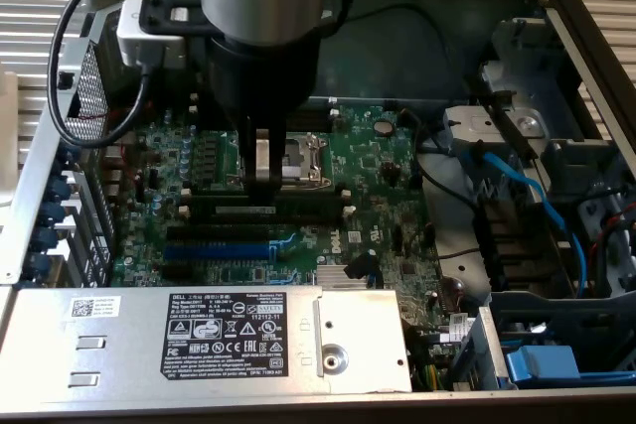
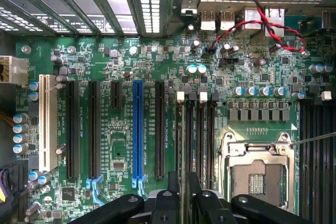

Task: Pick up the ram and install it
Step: 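Insert the ram into the slot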

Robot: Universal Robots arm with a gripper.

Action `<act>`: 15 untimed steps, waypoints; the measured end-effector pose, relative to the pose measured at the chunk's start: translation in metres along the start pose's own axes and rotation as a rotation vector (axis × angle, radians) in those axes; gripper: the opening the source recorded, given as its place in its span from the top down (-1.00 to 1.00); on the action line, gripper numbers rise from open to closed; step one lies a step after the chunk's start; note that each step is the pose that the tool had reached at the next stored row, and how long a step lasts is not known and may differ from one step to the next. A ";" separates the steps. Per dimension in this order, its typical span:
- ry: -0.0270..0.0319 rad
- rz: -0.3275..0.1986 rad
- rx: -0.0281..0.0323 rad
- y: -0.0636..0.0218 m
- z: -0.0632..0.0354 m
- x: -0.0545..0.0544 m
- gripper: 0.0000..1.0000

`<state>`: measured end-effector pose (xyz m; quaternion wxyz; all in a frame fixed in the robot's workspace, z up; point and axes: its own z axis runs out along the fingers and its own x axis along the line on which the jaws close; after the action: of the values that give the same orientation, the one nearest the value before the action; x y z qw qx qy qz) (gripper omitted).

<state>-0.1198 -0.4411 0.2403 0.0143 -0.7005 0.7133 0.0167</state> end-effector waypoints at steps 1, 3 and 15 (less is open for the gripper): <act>-0.0012 0.000 0.0001 -0.0019 -0.0008 0.000 0.58; -0.0031 0.000 0.0000 -0.0057 -0.0023 0.000 0.58; -0.0046 0.000 -0.0061 -0.0088 -0.0031 0.000 0.58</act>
<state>-0.1110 -0.4411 0.2433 0.0138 -0.7006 0.7131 0.0205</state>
